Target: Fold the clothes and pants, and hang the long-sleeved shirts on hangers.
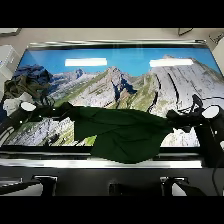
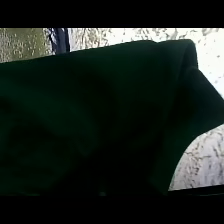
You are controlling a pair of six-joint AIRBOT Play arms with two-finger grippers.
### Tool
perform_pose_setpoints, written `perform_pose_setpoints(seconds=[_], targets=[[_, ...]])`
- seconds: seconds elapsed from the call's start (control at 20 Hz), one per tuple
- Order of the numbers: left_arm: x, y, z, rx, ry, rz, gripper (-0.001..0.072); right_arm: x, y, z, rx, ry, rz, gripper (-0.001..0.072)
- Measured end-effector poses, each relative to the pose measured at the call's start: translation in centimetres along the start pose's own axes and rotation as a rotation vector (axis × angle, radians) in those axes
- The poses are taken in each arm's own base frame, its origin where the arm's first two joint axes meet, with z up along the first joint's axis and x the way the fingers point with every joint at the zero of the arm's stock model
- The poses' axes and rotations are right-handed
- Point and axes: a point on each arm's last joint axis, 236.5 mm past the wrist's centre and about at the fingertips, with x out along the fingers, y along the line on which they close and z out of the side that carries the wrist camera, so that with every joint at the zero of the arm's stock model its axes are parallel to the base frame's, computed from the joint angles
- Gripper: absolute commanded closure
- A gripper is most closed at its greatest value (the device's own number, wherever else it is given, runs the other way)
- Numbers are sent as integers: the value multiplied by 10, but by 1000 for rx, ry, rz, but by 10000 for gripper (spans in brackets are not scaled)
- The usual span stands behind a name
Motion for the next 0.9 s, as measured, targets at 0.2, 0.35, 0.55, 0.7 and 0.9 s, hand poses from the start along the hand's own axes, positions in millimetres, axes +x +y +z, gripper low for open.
perform_pose_setpoints(seconds=[0.2,0.35,0.55,0.7,0.9], targets=[[-44,47,-11,-24,196,66,-4,5,0,-4,-16,20,7,672],[-72,83,-50,-97,364,102,119,6,0,-6,-36,31,8,672],[-54,89,-94,-186,441,38,131,6,0,-8,-50,39,10,672],[-27,67,-110,-196,437,-51,131,6,0,-11,-52,52,9,672],[1,41,-130,-166,464,-90,134,6,-1,-14,-55,62,9,672]])
